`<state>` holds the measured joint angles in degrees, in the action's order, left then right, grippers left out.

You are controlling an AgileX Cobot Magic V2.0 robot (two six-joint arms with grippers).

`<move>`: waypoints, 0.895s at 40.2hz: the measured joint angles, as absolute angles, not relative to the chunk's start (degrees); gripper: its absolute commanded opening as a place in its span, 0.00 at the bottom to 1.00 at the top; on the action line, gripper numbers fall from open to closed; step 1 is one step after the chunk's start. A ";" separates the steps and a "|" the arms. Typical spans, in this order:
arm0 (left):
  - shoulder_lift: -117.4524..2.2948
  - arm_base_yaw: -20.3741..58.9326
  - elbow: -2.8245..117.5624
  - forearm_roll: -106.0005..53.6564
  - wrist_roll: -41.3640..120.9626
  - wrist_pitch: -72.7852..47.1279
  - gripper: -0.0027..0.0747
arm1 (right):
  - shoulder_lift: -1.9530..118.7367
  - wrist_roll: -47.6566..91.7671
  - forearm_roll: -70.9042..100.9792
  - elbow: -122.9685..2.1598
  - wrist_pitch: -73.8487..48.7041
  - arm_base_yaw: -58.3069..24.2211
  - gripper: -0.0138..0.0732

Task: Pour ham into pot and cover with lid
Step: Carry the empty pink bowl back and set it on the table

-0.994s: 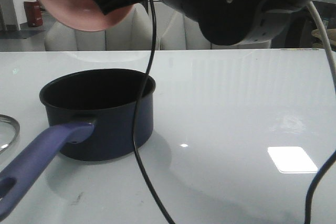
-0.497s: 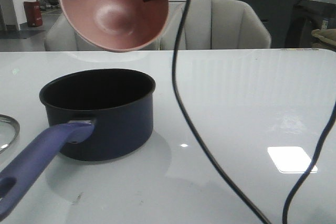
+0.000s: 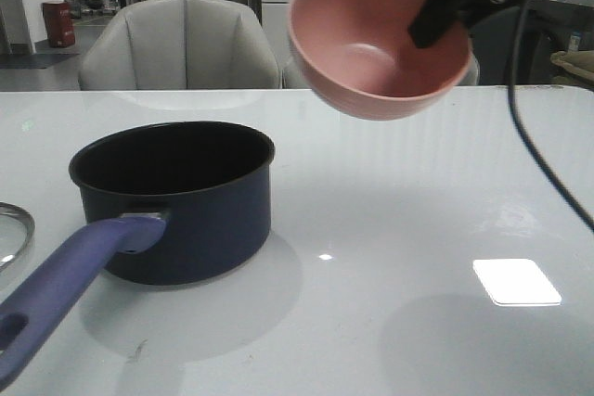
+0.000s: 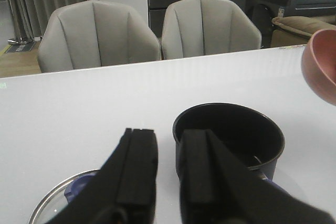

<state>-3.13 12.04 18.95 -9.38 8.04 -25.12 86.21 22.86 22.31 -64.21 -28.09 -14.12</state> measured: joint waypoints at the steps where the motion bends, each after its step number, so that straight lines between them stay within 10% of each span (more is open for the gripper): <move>1: -3.13 12.04 18.95 -9.38 8.04 -25.12 0.29 | 86.21 22.06 21.91 -64.21 -29.10 -13.18 0.32; 24: -3.13 12.04 18.95 -9.38 8.04 -25.12 0.29 | 97.58 18.62 18.09 -64.42 -40.91 -4.87 0.33; 36: -3.13 12.04 18.95 -9.38 8.04 -25.12 0.29 | 103.09 18.44 17.95 -64.63 -41.04 -4.72 0.66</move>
